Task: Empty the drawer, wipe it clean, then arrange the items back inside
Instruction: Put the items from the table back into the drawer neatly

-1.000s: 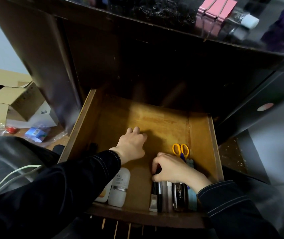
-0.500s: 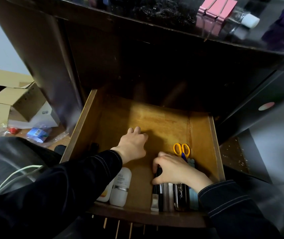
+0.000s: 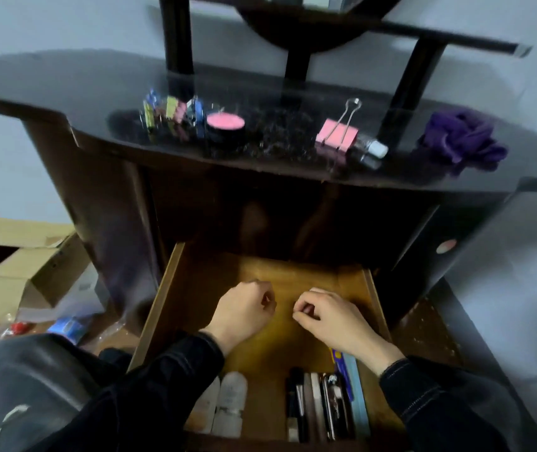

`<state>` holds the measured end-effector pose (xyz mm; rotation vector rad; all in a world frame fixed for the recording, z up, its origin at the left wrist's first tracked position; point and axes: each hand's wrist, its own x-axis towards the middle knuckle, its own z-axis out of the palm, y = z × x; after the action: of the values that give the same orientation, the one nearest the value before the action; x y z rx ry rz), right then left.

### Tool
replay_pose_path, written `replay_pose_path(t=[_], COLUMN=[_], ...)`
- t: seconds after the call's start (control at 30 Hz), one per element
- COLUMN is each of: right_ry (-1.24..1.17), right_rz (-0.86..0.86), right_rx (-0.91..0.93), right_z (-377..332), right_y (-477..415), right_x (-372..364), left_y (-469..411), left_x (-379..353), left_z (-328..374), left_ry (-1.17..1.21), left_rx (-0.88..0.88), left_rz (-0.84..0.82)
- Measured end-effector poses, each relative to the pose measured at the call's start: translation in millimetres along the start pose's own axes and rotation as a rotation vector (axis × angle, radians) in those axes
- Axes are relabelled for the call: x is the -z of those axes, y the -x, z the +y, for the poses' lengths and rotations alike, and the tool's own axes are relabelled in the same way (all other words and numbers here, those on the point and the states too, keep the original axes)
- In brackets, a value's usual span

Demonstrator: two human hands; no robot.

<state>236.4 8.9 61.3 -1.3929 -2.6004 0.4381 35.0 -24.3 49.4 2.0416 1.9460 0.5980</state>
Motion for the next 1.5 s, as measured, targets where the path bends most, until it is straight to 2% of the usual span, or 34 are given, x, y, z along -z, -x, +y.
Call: replay_pose_path(t=[0.2,0.37,0.43,0.57,0.73,0.8,0.9,1.03,1.13,1.33,1.5], right_ry=[-0.157,-0.245,-0.242,-0.213,-0.270,-0.308,-0.265,-0.161,-0.087,-0.074,-0.072], right_rz=[0.440,0.719,0.701,0.440,0.302,0.266,0.282,0.455,0.495,0.559,0.663], right_rx=[0.195,0.271,0.225,0.073,0.102,0.144,0.161,0.009,-0.089,-0.136,-0.049], right_z=[-66,-109,-119,-132,-153,-161,-164,-152,-143,-127,-130], right_y=[-4,-28,-51,-93,-131,-139,-143,-145,-146,-145,-143], right_x=[116,176,187,192,194,194,193,192,195,201,198], left_y=[14,17,13,-8,-37,-49,-63,-80,-95,-118,-119], left_x=[99,174,197,232,256,261,268,274,275,268,266], left_z=[34,47,45,29,-4,-17,-29,-34,-29,-17,-16], left_ry=[0.159,0.233,0.227,0.176,0.031,-0.042,0.062,0.056,-0.029,-0.197,-0.266], left_rx=[-0.225,-0.305,-0.300,-0.218,-0.094,-0.035,0.070,0.096,0.040,-0.017,-0.077], left_rz=[0.327,0.577,0.676,0.779,0.843,0.805,0.654,0.424,0.307,0.249,0.263])
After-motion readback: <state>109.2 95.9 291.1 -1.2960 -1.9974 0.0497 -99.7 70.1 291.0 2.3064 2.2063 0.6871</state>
